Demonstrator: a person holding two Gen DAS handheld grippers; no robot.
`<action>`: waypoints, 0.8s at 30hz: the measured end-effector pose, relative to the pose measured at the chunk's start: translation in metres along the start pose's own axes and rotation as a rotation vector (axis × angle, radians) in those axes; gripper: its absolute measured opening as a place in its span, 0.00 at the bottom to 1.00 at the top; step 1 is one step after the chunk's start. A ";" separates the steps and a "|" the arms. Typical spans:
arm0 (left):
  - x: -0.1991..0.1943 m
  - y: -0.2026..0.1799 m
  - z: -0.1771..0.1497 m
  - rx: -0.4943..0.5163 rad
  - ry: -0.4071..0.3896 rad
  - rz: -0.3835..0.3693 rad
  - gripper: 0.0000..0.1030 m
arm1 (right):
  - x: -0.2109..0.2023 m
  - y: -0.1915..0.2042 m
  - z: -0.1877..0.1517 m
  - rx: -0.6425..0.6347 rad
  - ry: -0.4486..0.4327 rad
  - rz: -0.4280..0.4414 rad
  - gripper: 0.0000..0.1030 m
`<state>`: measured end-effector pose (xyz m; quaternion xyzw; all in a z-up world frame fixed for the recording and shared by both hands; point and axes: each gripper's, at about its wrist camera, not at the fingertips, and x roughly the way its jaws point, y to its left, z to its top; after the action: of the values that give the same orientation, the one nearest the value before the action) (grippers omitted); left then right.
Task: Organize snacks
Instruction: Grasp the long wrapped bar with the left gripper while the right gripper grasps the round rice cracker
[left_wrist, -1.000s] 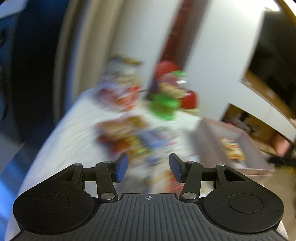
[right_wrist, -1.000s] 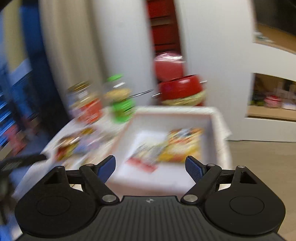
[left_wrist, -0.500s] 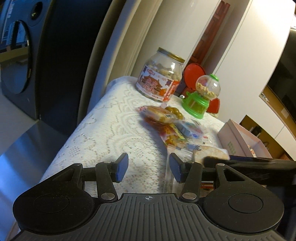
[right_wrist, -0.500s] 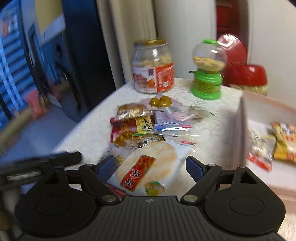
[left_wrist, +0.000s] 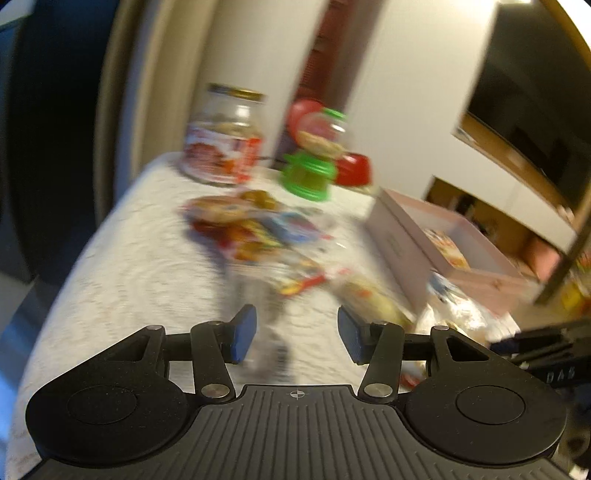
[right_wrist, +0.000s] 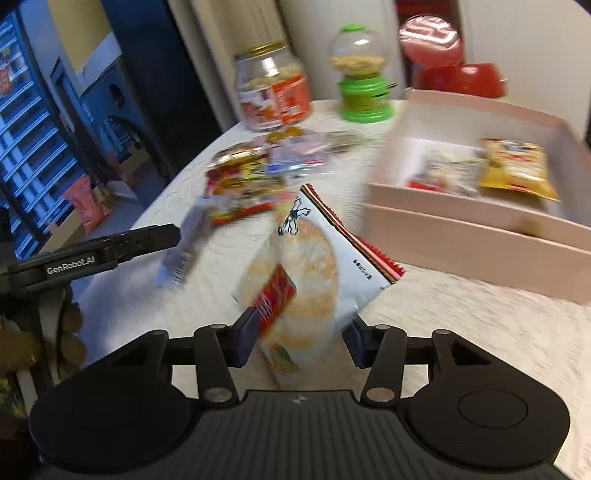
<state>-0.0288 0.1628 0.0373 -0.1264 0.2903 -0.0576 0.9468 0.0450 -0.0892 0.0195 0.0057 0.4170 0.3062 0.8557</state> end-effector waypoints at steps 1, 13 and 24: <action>0.001 -0.006 -0.001 0.023 0.008 -0.008 0.53 | -0.005 -0.006 -0.004 0.004 -0.006 -0.021 0.54; 0.055 -0.054 0.013 0.000 0.138 -0.020 0.49 | -0.024 -0.033 -0.018 0.050 -0.061 -0.127 0.76; 0.041 -0.059 0.002 0.028 0.137 -0.043 0.36 | 0.001 -0.065 0.033 0.082 -0.136 -0.176 0.79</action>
<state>0.0040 0.0985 0.0330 -0.1152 0.3510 -0.0903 0.9249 0.1030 -0.1339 0.0233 0.0247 0.3689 0.2118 0.9047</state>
